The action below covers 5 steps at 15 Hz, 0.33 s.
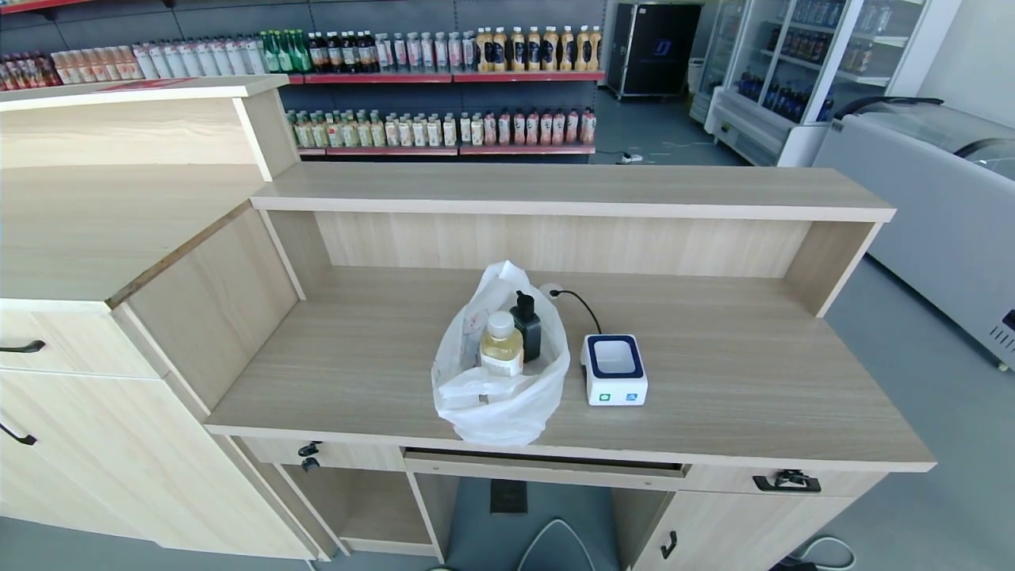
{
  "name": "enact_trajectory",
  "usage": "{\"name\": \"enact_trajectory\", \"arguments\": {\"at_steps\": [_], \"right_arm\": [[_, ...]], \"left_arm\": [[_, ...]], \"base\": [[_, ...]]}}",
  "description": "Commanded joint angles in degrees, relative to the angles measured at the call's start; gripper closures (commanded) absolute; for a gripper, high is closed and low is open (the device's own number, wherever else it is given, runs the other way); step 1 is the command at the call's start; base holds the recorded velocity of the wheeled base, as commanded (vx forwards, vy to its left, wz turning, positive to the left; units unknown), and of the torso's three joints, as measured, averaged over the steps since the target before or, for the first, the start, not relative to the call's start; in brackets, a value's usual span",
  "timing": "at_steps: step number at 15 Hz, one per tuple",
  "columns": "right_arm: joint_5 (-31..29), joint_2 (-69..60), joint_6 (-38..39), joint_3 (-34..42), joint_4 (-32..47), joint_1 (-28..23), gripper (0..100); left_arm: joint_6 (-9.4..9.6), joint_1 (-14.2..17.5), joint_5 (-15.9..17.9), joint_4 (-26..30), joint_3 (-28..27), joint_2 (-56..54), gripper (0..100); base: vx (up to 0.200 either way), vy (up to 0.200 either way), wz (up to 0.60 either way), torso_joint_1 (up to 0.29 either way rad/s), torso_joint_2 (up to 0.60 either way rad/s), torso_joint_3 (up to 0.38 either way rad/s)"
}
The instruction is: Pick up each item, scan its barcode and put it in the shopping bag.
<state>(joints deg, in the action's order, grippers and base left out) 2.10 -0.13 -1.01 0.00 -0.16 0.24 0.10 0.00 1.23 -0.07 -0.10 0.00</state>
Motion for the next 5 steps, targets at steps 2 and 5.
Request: {"name": "enact_trajectory", "arguments": {"at_steps": [2, 5], "right_arm": [[0.01, 0.13, -0.04, 0.00, -0.02, 0.02, 0], [0.01, 0.13, -0.04, 0.00, -0.02, 0.02, 0]], "left_arm": [[-0.01, 0.00, -0.09, -0.01, 0.01, 0.00, 0], [-0.01, 0.00, 0.00, -0.01, 0.01, 0.00, 0]], "base": [[0.000, 0.000, 0.00, 0.000, 0.00, 0.000], [0.000, 0.000, 0.00, 0.000, 0.00, 0.000]]}}
